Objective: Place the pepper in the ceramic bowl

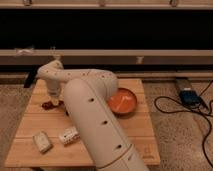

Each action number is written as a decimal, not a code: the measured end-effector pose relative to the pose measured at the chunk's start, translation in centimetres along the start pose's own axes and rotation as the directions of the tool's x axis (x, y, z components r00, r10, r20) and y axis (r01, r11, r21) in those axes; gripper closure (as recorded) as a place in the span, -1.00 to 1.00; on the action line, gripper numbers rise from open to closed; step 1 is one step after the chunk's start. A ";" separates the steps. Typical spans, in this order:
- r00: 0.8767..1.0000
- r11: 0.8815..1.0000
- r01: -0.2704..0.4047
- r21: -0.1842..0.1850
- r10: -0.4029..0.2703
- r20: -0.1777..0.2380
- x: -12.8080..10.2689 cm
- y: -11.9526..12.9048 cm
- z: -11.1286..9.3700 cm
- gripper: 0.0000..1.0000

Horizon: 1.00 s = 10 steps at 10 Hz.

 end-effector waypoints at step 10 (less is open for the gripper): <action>0.980 0.970 -0.197 0.142 0.198 0.006 8.2 -1.4 -9.2 1.00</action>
